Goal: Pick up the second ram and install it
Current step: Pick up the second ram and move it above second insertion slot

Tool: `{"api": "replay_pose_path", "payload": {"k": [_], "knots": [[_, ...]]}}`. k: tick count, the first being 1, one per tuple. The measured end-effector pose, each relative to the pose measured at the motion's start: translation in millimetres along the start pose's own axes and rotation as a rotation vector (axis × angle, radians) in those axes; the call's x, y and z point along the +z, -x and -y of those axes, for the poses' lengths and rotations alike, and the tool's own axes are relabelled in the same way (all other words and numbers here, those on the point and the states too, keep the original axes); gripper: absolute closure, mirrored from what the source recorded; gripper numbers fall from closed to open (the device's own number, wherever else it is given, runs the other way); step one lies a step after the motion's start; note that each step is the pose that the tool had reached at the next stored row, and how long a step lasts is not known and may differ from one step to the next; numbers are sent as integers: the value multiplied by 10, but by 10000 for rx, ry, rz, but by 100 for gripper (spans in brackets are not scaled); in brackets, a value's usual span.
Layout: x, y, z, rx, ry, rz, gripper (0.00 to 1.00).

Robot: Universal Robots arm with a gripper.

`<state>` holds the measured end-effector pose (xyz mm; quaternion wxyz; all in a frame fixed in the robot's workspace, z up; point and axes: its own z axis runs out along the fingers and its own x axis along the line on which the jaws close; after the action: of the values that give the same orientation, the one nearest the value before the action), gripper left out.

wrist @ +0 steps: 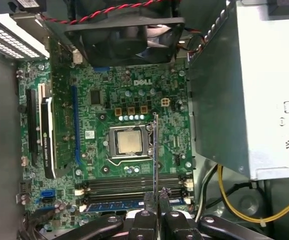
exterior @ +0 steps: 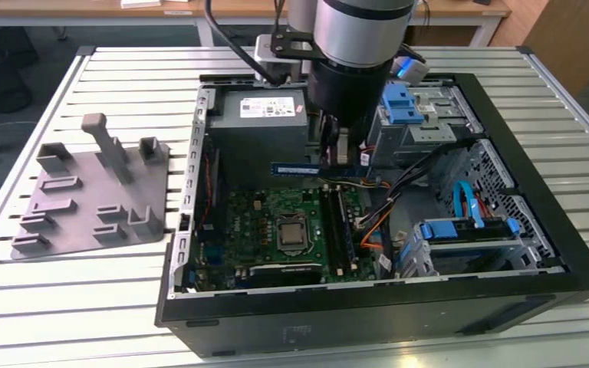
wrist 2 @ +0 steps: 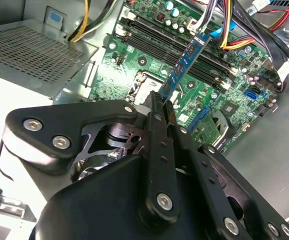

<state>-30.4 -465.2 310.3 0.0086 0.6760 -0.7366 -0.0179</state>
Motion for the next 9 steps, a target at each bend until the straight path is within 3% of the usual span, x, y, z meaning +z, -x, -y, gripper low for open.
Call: {"api": "replay_pose_path", "payload": {"k": [5,9], "knots": [[31,-127,12,0,0,1,86],[48,-170,16,0,0,-1,86]]}}
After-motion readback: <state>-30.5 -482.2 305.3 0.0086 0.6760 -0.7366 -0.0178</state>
